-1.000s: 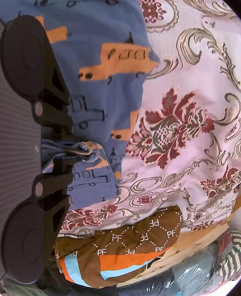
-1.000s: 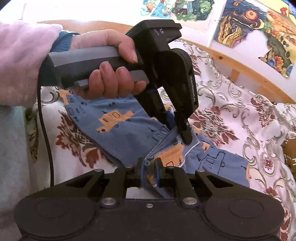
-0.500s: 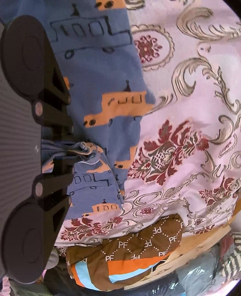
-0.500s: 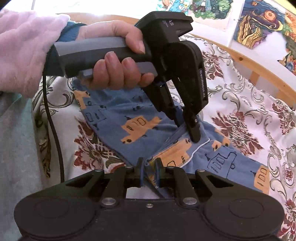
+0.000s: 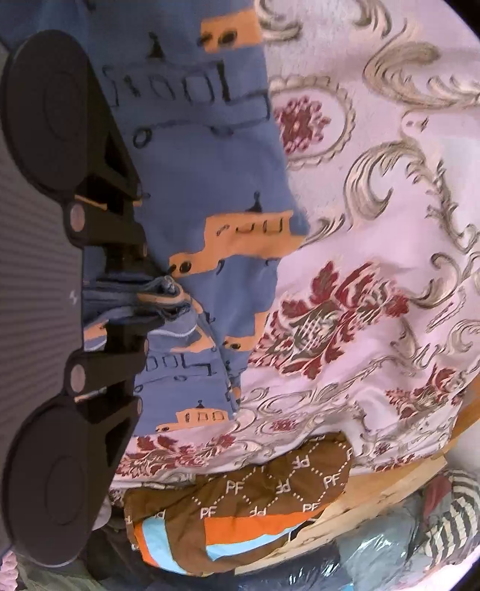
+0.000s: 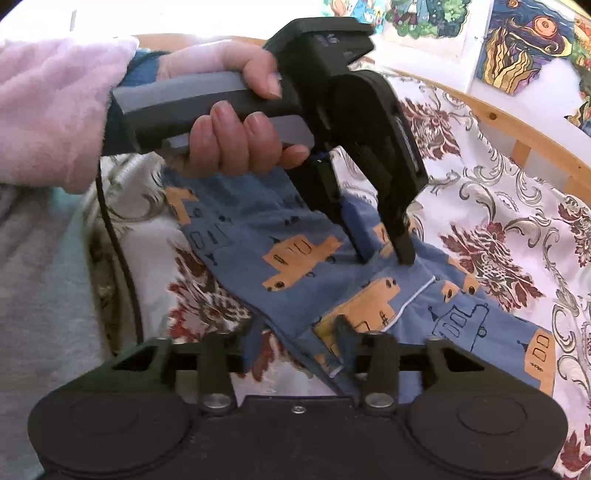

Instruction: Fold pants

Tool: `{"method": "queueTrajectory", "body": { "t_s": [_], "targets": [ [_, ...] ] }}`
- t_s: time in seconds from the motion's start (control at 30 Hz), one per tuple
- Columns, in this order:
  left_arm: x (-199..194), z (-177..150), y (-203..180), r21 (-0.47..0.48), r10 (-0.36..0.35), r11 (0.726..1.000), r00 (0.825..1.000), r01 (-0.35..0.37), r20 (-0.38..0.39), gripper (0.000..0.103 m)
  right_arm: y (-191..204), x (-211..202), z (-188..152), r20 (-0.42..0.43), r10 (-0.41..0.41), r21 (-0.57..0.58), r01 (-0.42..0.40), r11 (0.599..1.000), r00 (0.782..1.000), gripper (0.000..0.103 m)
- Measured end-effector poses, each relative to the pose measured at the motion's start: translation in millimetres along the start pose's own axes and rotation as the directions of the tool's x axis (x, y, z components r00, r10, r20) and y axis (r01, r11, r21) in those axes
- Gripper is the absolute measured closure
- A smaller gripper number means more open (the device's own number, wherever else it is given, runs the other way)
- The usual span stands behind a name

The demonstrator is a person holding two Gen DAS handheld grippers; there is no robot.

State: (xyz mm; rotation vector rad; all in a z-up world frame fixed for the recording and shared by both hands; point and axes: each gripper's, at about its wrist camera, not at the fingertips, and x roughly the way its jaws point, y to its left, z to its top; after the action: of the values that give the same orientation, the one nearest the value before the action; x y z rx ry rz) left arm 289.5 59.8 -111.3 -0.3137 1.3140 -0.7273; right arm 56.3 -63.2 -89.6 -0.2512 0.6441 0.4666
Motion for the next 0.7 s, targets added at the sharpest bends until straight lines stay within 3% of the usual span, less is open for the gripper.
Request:
{"method": "queueTrajectory", "body": {
  "t_s": [0.1,0.2,0.27,0.33,0.47,0.63,0.7],
  "targets": [
    [-20.1,-3.4,-3.4,0.001,0.046,0.999,0.998,-0.046,0.05,0.046,-4.8,-15.0,4.9,0.077,-0.034,0.019,0.033,0.999,0.996,0.013],
    [-53.6,-13.6,-7.8,-0.008,0.106,0.994,0.985,-0.106,0.134,0.028,-10.5,-15.9,11.2,0.104,-0.178,0.003,0.178,0.984,0.979,0.008],
    [-84.2,-27.1,-9.2,-0.02,0.128,0.992,0.97,-0.127,0.206,0.019,-14.6,-4.5,13.7,0.072,-0.308,-0.026,0.31,0.95,0.949,0.007],
    [-115.2,-42.8,-10.4,-0.024,0.156,0.988,0.948,-0.156,0.276,0.009,-20.8,10.6,14.0,0.033,-0.385,-0.039,0.386,0.922,0.922,0.007],
    [-168.6,-80.8,-0.8,-0.064,0.243,0.969,0.888,-0.237,0.39,0.003,-20.8,43.0,11.3,-0.013,-0.426,-0.089,0.423,0.902,0.905,0.007],
    [-184.1,-98.8,31.6,-0.144,0.311,0.95,0.873,-0.276,0.376,0.002,-1.8,62.4,7.3,0.031,-0.474,-0.217,0.469,0.856,0.88,0.007],
    [-179.2,-102.6,46.3,-0.166,0.299,0.953,0.883,-0.255,0.361,0.002,-0.9,62.8,6.3,0.046,-0.48,-0.237,0.477,0.847,0.876,0.006]
  ]
}}
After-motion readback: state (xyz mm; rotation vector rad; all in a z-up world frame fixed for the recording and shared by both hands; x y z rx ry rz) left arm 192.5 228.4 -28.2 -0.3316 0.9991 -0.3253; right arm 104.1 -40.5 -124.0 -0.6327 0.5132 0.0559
